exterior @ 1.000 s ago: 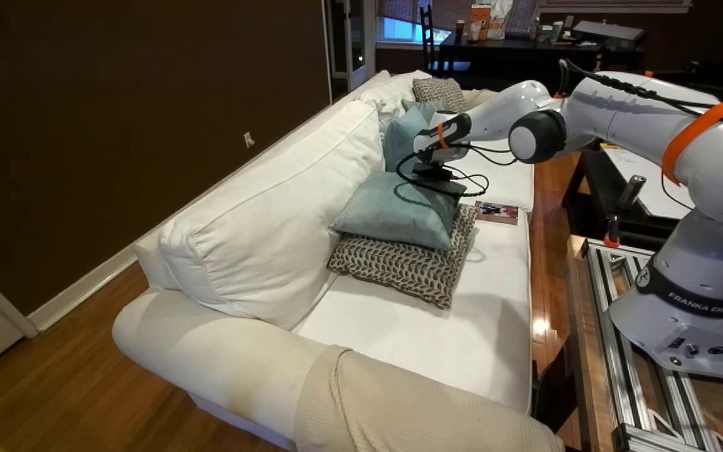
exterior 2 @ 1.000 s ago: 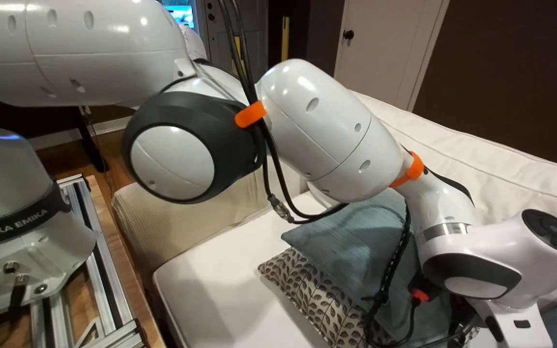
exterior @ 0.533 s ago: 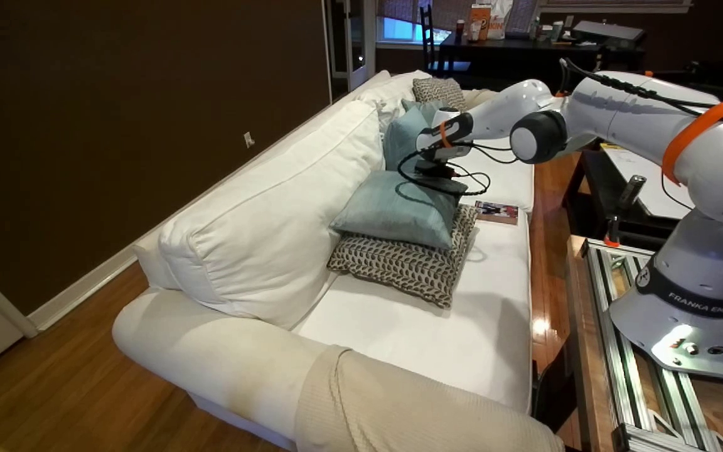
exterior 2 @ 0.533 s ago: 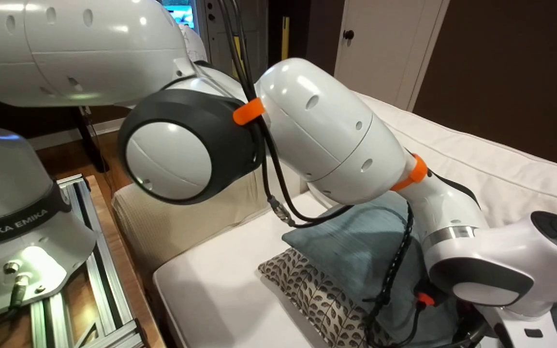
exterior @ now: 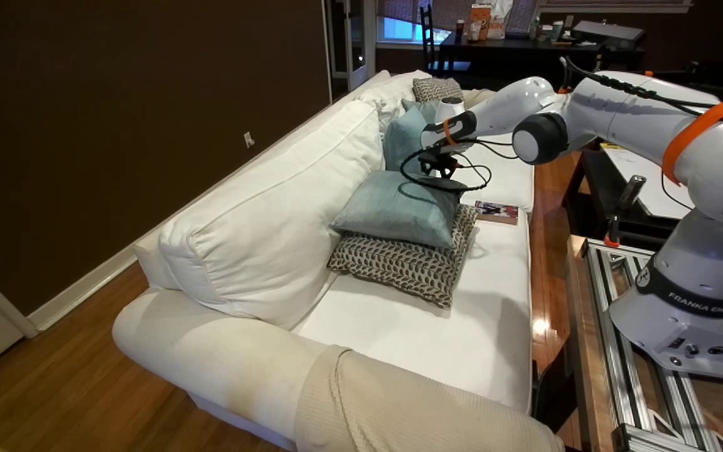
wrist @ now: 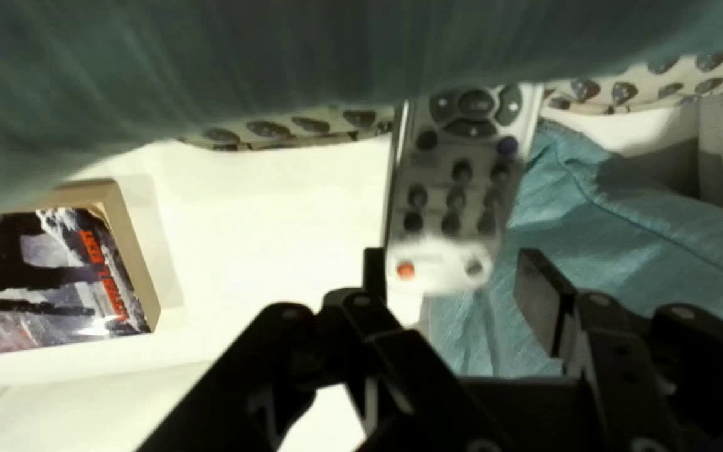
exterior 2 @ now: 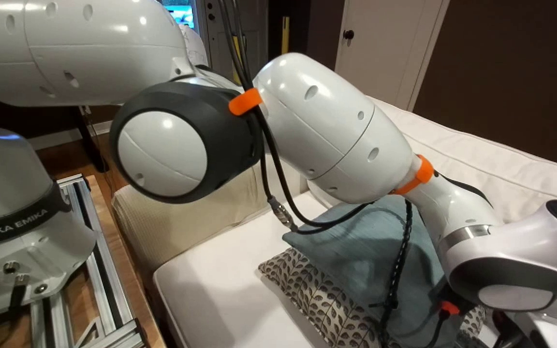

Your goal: Move the remote to the left

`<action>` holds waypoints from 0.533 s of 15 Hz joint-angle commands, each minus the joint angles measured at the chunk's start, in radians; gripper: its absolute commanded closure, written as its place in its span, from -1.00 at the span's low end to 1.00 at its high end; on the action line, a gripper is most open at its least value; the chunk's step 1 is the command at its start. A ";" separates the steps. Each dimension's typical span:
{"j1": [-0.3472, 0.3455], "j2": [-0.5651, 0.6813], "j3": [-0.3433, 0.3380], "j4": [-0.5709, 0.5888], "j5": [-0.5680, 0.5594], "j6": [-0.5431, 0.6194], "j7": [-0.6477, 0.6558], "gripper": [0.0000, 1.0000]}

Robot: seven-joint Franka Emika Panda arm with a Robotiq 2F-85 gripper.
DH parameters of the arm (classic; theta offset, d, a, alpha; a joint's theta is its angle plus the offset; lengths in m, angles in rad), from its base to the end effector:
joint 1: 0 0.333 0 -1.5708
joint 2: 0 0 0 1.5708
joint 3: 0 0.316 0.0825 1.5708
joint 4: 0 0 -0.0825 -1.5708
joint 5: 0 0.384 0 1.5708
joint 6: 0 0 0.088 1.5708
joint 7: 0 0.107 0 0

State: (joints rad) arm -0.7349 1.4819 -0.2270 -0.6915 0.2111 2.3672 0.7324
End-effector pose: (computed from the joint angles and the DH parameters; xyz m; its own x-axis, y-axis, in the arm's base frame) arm 0.5344 -0.5892 0.0500 -0.0398 -0.9809 0.1906 -0.9945 0.0203 -0.1032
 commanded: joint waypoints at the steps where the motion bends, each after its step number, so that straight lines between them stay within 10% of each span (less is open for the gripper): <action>1: -0.005 0.025 -0.030 0.059 -0.046 0.010 0.046 0.36; 6: -0.002 0.011 -0.024 0.047 -0.036 -0.011 0.005 0.36; 7: -0.015 0.032 -0.002 0.092 -0.045 -0.028 0.007 -0.64; 8: -0.022 0.022 0.022 0.085 -0.037 -0.039 -0.021 -0.68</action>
State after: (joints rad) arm -0.7381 1.4823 -0.2459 -0.6553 0.1809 2.3674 0.7442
